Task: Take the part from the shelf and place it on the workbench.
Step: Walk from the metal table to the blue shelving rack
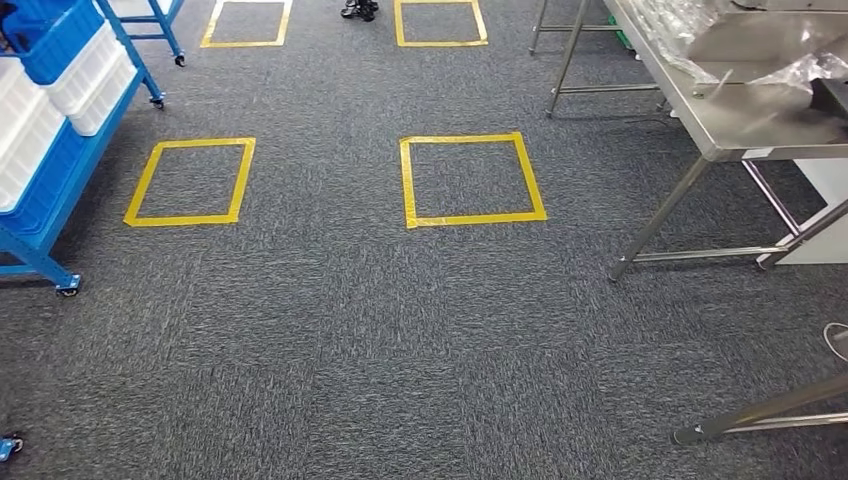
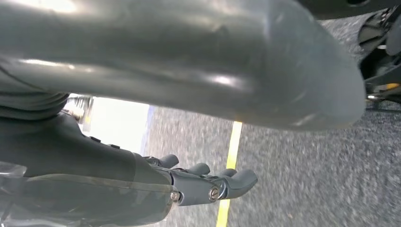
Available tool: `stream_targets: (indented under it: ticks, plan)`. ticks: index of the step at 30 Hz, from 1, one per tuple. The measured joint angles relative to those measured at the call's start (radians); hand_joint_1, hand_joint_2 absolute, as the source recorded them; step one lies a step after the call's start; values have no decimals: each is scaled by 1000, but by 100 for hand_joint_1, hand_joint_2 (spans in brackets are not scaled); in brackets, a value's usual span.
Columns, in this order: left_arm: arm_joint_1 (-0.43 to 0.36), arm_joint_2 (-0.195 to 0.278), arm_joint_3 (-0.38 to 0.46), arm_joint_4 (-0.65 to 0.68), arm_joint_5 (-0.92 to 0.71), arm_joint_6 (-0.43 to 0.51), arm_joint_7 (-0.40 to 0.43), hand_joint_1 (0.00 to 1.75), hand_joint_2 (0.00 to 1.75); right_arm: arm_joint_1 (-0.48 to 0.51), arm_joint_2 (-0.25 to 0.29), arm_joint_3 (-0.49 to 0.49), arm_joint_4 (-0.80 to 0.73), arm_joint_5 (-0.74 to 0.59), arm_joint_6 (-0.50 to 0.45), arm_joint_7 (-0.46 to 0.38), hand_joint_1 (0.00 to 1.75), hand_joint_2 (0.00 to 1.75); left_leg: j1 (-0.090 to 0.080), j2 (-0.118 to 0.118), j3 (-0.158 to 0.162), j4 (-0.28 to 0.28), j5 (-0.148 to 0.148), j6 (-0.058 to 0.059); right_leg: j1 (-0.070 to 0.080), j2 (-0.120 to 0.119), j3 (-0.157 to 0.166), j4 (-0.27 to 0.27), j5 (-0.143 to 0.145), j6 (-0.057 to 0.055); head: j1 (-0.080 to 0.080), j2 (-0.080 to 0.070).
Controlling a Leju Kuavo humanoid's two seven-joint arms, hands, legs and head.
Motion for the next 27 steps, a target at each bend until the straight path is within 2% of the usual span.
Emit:
stream_targets:
  ticks: [2,3,4,6,7,8,10,11,12,13,14,15,17,18,19,21,22,23,24,25,26,27]
  plan:
    - [-2,-8,8,0,8,16,1,0,0,1,-7,10,0,11,5,-6,0,0,0,-25,-2,3,2,-5,0,53,56,-131,60,-12,0,0]
    - [-4,-12,12,0,12,25,2,0,0,1,-10,15,0,17,8,-9,0,0,1,-36,-5,4,4,-10,1,73,72,-170,73,-16,0,0]
    - [-5,-16,15,0,17,35,2,0,0,0,-13,20,0,23,10,-11,0,0,3,-48,-10,3,7,-16,2,84,77,-188,75,-18,0,0]
    - [-5,-23,24,0,26,56,2,0,0,-6,-15,32,0,37,14,-15,0,0,6,-66,-16,1,13,-30,1,65,81,-200,80,-23,0,0]
    - [-5,-25,29,0,30,68,2,0,0,-8,-16,38,0,44,16,-16,0,0,5,-56,-20,6,9,-35,0,52,85,-209,85,-26,0,0]
    - [-6,-29,33,0,34,81,1,0,0,-8,-17,44,0,52,18,-17,0,0,3,-33,-30,27,-7,-39,-2,36,88,-219,90,-31,0,0]
    - [-10,-34,39,0,43,106,0,0,0,-5,-18,56,0,67,24,-18,0,0,4,26,-75,130,-71,-47,1,2,92,-228,94,-38,0,0]
    - [-12,-37,43,0,46,117,0,0,0,-4,-19,61,0,74,26,-18,0,0,6,42,-105,197,-106,-51,3,-15,91,-228,94,-41,0,0]
    - [-12,-39,46,0,50,126,-1,0,0,-3,-20,66,0,79,27,-18,0,0,10,49,-127,250,-128,-56,5,-31,89,-227,94,-41,0,0]
    - [-12,-41,50,0,52,133,-2,0,0,-4,-21,71,0,84,29,-18,0,0,12,53,-132,271,-130,-59,6,-46,88,-225,93,-40,0,0]
    - [-12,-43,53,0,55,138,-3,0,0,-6,-22,75,0,88,29,-18,0,0,15,57,-118,253,-114,-62,6,-60,87,-223,93,-39,0,0]
    - [-12,-44,56,0,58,143,-4,0,0,-7,-22,79,0,91,29,-18,0,0,17,66,-86,199,-85,-64,6,-72,86,-220,91,-37,-1,0]
    - [-14,-47,59,0,63,151,-6,0,0,-10,-22,88,0,99,30,-18,0,0,16,102,-9,62,-39,-61,7,-94,86,-211,84,-28,0,0]
    - [-16,-50,61,0,65,155,-6,0,0,-11,-23,92,0,103,30,-18,0,0,13,114,14,20,-29,-55,9,-103,86,-207,82,-22,0,0]
    - [-17,-52,63,0,67,160,-6,0,0,-12,-23,96,0,106,30,-18,0,0,10,119,22,1,-27,-48,10,-110,87,-205,80,-16,0,0]
    - [-16,-57,68,0,71,169,-6,0,0,-18,-24,102,0,112,29,-18,0,0,6,101,17,-1,-22,-33,10,-125,89,-204,80,-5,0,0]
    - [-16,-59,71,0,73,174,-6,0,0,-21,-24,106,0,115,29,-18,0,0,7,93,17,-6,-17,-26,7,-119,89,-200,75,1,0,0]
    - [-17,-62,73,0,75,178,-6,0,0,-22,-25,108,0,118,28,-18,0,0,8,84,17,-10,-12,-19,4,-102,84,-184,60,6,0,0]
    - [-18,-64,76,0,76,182,-6,0,0,-22,-25,110,0,120,28,-18,0,0,9,76,17,-14,-7,-13,1,-76,68,-146,33,9,0,0]
    - [-20,-67,77,0,77,185,-6,0,0,-21,-26,112,0,122,28,-18,0,0,9,67,16,-16,-4,-8,-2,-47,42,-89,-2,12,0,0]
    - [-20,-69,79,0,78,188,-6,0,0,-19,-26,114,0,123,28,-18,0,0,8,57,12,-16,-2,-5,-2,-28,10,-20,-37,13,0,0]
    - [-21,-70,80,0,78,189,-6,0,0,-19,-26,116,0,124,28,-18,0,0,6,46,9,-15,0,-3,-2,-19,-20,42,-61,13,0,0]
